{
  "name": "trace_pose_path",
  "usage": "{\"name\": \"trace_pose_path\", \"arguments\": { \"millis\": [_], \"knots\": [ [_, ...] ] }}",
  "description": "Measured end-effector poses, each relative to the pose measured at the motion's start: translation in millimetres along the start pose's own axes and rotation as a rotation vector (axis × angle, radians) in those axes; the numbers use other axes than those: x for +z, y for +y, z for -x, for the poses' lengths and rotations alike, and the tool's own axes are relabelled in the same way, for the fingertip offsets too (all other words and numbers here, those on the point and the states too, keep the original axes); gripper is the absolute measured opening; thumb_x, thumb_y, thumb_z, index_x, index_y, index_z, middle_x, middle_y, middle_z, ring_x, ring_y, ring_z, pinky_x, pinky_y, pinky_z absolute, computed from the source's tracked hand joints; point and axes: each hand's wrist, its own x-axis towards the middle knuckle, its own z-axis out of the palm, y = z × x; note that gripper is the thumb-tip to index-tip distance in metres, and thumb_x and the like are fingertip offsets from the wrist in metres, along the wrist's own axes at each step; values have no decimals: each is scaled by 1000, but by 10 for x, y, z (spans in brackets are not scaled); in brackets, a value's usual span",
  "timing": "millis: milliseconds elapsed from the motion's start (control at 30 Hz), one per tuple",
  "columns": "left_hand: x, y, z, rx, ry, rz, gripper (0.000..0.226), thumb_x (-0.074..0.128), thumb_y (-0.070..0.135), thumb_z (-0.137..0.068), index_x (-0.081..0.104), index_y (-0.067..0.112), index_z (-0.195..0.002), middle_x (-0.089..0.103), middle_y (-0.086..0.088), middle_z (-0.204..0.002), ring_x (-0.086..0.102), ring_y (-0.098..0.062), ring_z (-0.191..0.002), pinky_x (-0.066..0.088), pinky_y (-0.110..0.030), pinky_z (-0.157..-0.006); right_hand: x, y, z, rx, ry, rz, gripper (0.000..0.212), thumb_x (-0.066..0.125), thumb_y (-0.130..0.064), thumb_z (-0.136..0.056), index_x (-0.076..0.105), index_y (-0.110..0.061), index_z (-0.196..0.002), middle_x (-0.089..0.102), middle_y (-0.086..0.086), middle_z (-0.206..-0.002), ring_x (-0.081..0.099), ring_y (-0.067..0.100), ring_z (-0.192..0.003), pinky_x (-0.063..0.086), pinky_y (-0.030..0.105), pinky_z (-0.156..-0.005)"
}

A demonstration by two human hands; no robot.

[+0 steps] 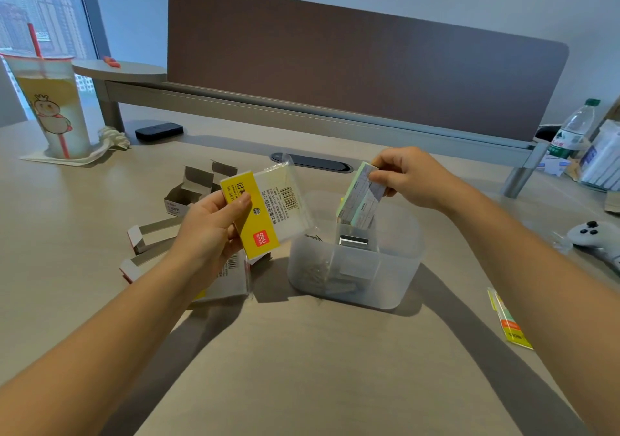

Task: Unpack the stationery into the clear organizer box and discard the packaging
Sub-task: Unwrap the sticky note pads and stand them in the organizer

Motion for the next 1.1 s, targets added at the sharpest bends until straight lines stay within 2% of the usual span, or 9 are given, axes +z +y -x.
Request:
{"name": "trace_pose_path", "arguments": {
  "millis": [133,233,333,433,567,733,867,967,1100],
  "knots": [
    [13,-10,4,-11,1,3,14,44,19,-91,58,22,-91,66,3,-89,64,-12,-78,57,-21,-53,-69,4,90,-7,-48,-25,7,50,-16,-89,55,-12,-85,58,4,-90,53,6,-68,47,7,-52],
    [17,-9,16,-12,-4,-1,13,45,20,-91,58,22,-92,66,3,-88,66,-10,-72,57,-21,-53,-107,-11,139,1,-77,-5,6,52,-16,-88,55,-14,-84,58,3,-90,52,7,-68,48,13,-56],
    [8,-2,23,-15,-9,4,15,45,20,-91,59,24,-88,67,4,-87,68,-6,-64,57,-21,-53,-124,-47,162,23,-102,41,6,52,-17,-87,56,-14,-84,56,1,-87,50,7,-65,45,13,-55],
    [18,0,22,-20,-9,12,15,45,20,-91,59,24,-87,66,4,-87,68,-8,-66,56,-20,-51,-66,-104,141,24,-128,97,13,56,-17,-85,62,-6,-90,58,5,-87,50,9,-65,43,17,-60],
    [39,-4,29,-25,-3,4,15,45,21,-91,58,24,-87,66,4,-86,67,-9,-67,56,-19,-50,139,-109,114,41,-128,83,21,60,-13,-83,62,-5,-102,56,4,-90,52,17,-81,45,25,-71],
    [37,-11,24,-36,-6,-14,14,45,21,-91,58,24,-86,66,4,-86,68,-2,-58,56,-19,-51,194,2,200,51,16,-64,17,65,-8,-78,51,-14,-87,56,4,-91,54,17,-82,48,21,-71],
    [50,-9,33,-34,-1,-24,14,45,21,-91,58,24,-86,66,4,-86,68,-3,-58,56,-19,-51,251,34,281,-12,-5,11,9,63,-7,-79,63,-5,-88,56,-1,-84,50,6,-69,41,10,-64],
    [48,-6,46,-39,5,-30,13,44,21,-91,58,23,-90,66,5,-87,68,-6,-60,56,-20,-52,248,66,301,0,-25,62,17,61,-10,-81,67,-3,-95,54,-3,-83,47,8,-71,39,16,-65],
    [46,17,85,-58,13,-47,13,45,21,-91,58,22,-92,65,5,-87,68,-4,-59,56,-21,-54,251,88,386,5,-8,57,23,56,-15,-85,66,-6,-105,61,8,-101,51,17,-86,44,29,-76]
  ]
}}
